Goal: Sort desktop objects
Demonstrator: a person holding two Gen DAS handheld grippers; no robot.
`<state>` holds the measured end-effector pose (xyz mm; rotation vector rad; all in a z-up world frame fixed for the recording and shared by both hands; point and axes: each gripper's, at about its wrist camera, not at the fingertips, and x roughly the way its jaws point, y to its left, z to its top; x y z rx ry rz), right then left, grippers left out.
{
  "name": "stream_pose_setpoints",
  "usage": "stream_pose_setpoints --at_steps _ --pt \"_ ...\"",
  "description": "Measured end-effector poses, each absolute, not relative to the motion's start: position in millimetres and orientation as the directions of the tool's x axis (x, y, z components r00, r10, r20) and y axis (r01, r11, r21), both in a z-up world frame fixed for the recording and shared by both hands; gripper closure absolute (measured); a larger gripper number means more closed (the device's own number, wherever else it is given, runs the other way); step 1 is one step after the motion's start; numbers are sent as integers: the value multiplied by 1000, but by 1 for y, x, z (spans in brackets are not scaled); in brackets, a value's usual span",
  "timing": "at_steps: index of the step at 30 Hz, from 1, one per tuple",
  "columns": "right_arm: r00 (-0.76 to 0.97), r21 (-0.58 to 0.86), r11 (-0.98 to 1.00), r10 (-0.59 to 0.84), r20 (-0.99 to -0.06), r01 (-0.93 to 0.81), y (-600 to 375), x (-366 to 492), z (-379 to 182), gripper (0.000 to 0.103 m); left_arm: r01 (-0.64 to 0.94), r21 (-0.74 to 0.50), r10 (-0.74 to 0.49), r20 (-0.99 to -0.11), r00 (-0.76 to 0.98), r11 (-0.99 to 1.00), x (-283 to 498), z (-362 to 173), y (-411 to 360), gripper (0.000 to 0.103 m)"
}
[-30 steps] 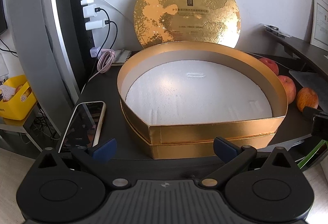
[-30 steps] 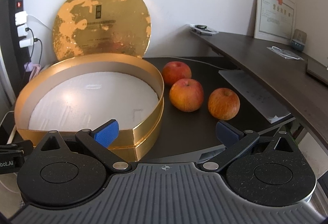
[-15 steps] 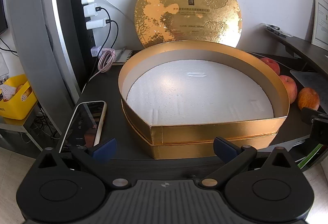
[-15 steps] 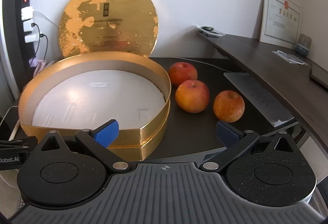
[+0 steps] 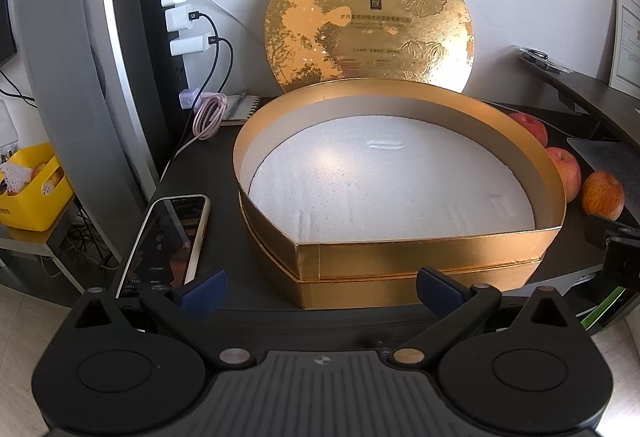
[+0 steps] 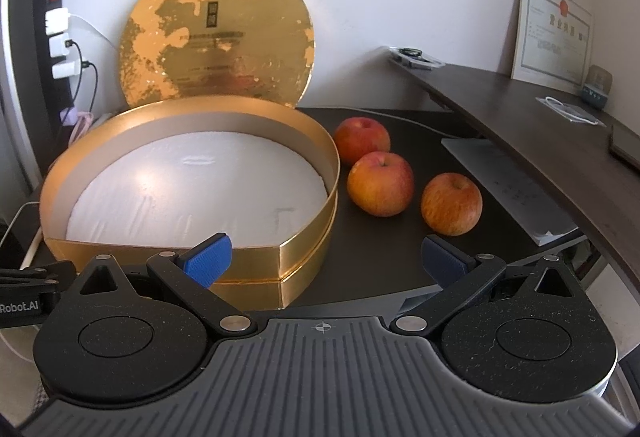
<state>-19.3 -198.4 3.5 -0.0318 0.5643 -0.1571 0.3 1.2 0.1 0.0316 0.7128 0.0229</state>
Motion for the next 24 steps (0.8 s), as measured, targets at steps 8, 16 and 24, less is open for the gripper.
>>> stream_pose_setpoints --at_steps 8,16,24 --pt "832 -72 988 -156 -533 139 -199 -19 4 0 -8 37 30 -656 754 999 1 0 1 1" --pt "829 -72 987 -157 -537 140 -198 -19 3 0 -8 37 31 -658 753 999 2 0 1 1" --pt "826 -71 987 -159 -541 143 -199 -20 2 0 -3 40 28 -659 752 999 1 -1 0 1"
